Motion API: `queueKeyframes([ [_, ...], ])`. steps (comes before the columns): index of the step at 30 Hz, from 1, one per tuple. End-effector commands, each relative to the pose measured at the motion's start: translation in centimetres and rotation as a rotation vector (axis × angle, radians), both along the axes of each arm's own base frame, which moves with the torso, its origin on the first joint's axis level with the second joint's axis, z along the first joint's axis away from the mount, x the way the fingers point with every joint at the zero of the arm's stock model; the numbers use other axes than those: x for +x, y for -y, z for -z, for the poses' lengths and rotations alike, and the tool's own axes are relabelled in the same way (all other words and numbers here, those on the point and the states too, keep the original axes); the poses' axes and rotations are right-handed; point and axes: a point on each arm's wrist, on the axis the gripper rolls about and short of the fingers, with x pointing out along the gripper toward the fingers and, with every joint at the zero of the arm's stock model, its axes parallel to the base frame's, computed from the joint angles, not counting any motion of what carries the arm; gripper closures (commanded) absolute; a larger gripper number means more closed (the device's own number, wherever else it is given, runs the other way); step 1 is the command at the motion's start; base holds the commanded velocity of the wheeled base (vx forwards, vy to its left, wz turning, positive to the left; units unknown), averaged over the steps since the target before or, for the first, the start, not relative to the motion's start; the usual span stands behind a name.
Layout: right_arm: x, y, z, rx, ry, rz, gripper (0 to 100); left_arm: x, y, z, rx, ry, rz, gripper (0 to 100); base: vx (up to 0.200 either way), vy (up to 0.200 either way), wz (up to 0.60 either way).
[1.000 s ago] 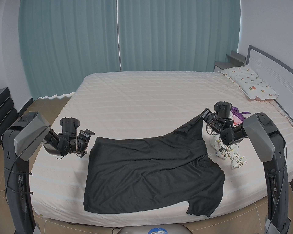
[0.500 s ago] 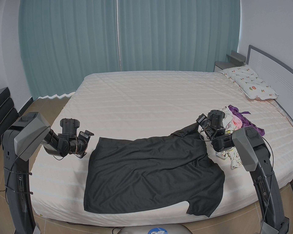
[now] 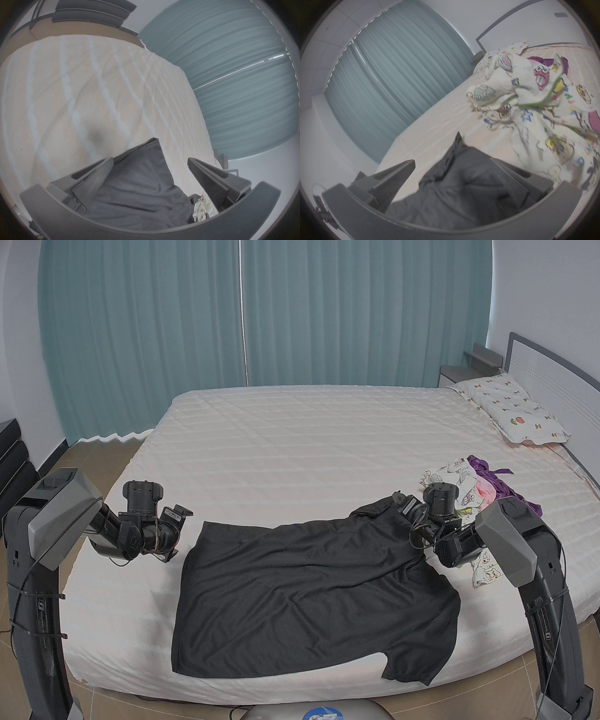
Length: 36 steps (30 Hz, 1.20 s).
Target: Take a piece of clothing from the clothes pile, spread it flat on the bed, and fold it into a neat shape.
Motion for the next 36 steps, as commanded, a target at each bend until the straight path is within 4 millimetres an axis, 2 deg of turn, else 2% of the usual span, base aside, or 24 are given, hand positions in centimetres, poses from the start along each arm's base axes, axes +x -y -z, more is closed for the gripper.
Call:
queueKeyframes([
  [1, -3.6, 1.5, -1.4, -0.058, -0.007, -0.065, 0, 2.3, 0.1, -2.8, 0.100, 0.085, 0.048, 0, 0.000, 0.000, 0.00],
  [3, -3.8, 1.8, -1.2, -0.060, -0.018, -0.060, 0, 3.2, 0.4, -2.8, 0.132, 0.077, 0.058, 0, 0.000, 0.000, 0.00],
  [5, -3.8, 1.8, -1.2, -0.060, -0.018, -0.060, 0, 3.3, 0.4, -2.7, 0.134, 0.074, 0.059, 0, 0.000, 0.000, 0.00],
  [6, -3.9, 2.0, -1.1, -0.060, -0.027, -0.058, 0, 4.9, 1.1, -1.4, 0.179, 0.052, 0.074, 0, 0.000, 0.000, 0.00],
  [9, -3.9, 1.9, -1.3, -0.061, -0.023, -0.059, 0, 5.5, 1.4, -0.8, 0.183, 0.047, 0.080, 0, 0.000, 0.000, 0.00],
  [13, -3.9, 2.2, -1.3, -0.059, -0.025, -0.054, 0, 7.1, 2.4, 1.7, 0.234, 0.024, 0.124, 0, 0.000, 0.000, 0.00],
  [17, -3.9, 2.5, -0.9, -0.060, -0.031, -0.049, 0, 7.3, 3.2, 2.8, 0.258, 0.009, 0.139, 0, 0.000, 0.000, 0.00],
  [28, -3.9, 2.5, -1.0, -0.060, -0.031, -0.048, 0, 7.6, 3.4, 3.4, 0.268, 0.012, 0.150, 0, 0.000, 0.000, 0.00],
  [36, -3.8, 2.9, -0.5, -0.060, -0.042, -0.038, 0, 8.1, 3.7, 4.7, 0.301, 0.008, 0.159, 0, 0.000, 0.000, 0.00],
])
